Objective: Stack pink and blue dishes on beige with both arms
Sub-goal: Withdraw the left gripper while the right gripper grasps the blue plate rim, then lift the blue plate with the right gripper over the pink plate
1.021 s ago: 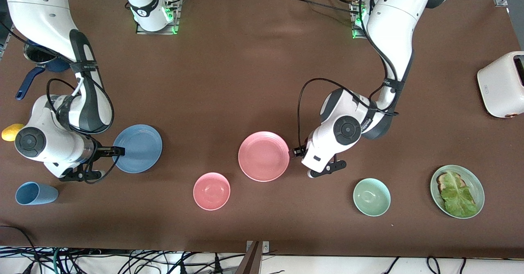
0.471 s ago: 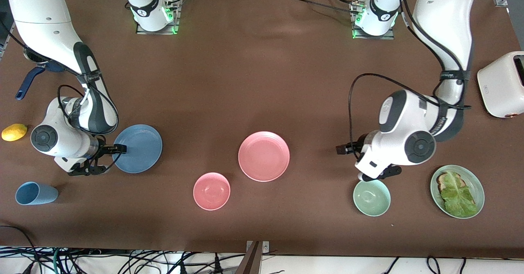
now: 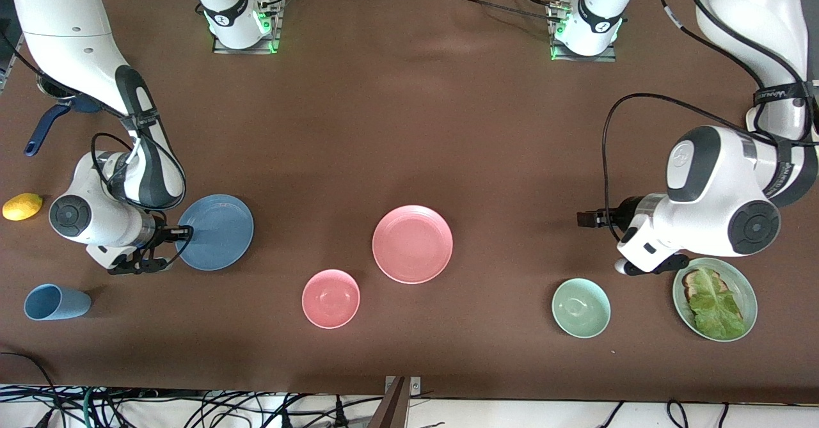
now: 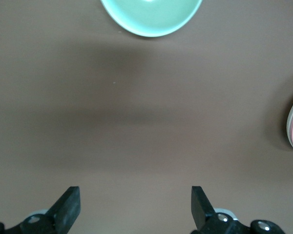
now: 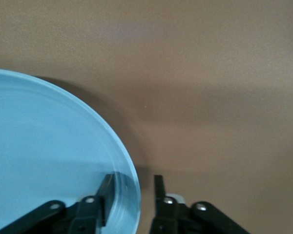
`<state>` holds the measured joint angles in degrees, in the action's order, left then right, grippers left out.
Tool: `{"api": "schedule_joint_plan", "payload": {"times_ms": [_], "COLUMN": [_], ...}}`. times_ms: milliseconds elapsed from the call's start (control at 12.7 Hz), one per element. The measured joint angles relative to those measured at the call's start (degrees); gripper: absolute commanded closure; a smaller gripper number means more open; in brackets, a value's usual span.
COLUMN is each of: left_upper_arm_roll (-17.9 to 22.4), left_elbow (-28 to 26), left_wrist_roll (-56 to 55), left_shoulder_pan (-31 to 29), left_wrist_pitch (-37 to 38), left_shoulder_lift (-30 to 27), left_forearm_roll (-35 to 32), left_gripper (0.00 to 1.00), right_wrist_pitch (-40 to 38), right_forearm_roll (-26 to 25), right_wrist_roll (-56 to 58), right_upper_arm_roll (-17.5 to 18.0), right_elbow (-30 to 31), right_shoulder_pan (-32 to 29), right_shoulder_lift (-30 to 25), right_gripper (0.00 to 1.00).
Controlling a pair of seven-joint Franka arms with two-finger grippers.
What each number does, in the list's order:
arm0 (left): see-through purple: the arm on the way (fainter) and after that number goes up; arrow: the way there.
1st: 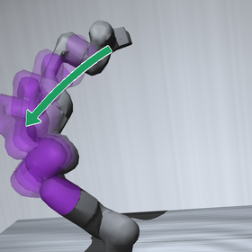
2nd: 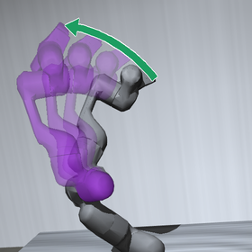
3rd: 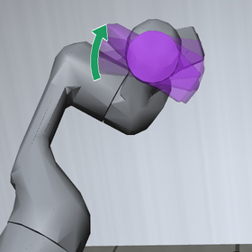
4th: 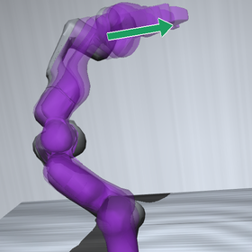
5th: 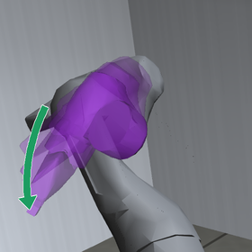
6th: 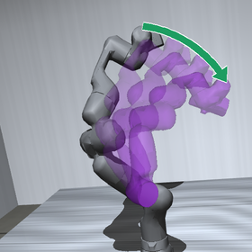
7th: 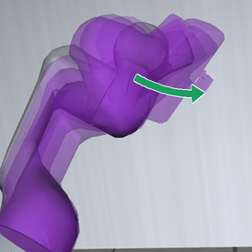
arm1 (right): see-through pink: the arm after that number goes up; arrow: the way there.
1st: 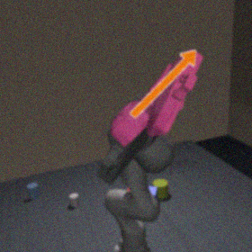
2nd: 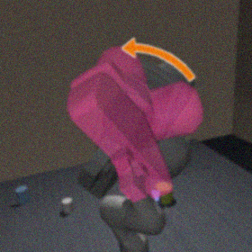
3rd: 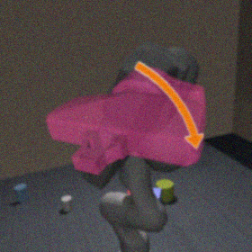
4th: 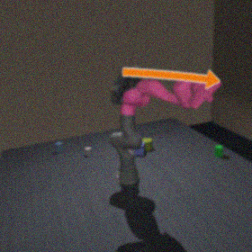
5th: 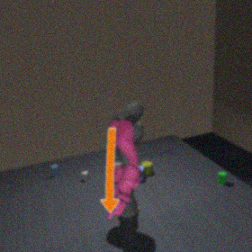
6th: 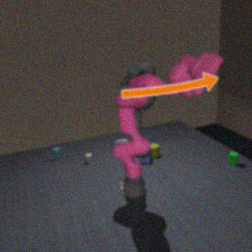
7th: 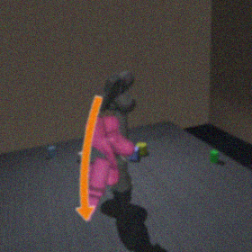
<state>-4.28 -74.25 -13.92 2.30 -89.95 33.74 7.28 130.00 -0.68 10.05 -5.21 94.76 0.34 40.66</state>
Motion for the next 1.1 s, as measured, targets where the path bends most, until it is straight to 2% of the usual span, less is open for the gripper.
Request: {"api": "schedule_joint_plan", "payload": {"times_ms": [157,393,629,786,1100], "left_upper_arm_roll": [0.0,-0.1,0.8,3.6,5.2], "left_elbow": [0.0,-2.0,-13.0,-18.5,-20.7], "left_wrist_roll": [0.6,3.5,8.8,9.6,10.3], "left_shoulder_pan": [-2.2,-5.6,-5.9,-4.8,-3.1], "left_wrist_pitch": [2.0,2.8,-3.0,-4.5,-4.5], "left_shoulder_lift": [-1.8,-6.4,-17.1,-23.4,-30.3], "left_forearm_roll": [-1.8,-4.6,-4.8,-4.8,-4.8], "left_gripper": [0.0,0.0,0.0,0.0,0.0], "right_wrist_pitch": [-0.2,-3.7,-11.9,-17.5,-25.5], "right_forearm_roll": [0.3,3.8,5.0,5.0,5.3], "right_wrist_roll": [0.0,0.1,0.1,0.7,0.5], "right_upper_arm_roll": [0.1,0.1,0.3,0.5,3.5], "right_elbow": [0.0,-1.0,-8.2,-13.5,-20.4], "right_shoulder_pan": [0.0,0.0,0.0,0.1,1.9], "right_shoulder_lift": [-0.3,-1.5,-1.7,-2.2,-4.6], "right_gripper": [1.0,1.0,1.0,1.0,1.0]}}
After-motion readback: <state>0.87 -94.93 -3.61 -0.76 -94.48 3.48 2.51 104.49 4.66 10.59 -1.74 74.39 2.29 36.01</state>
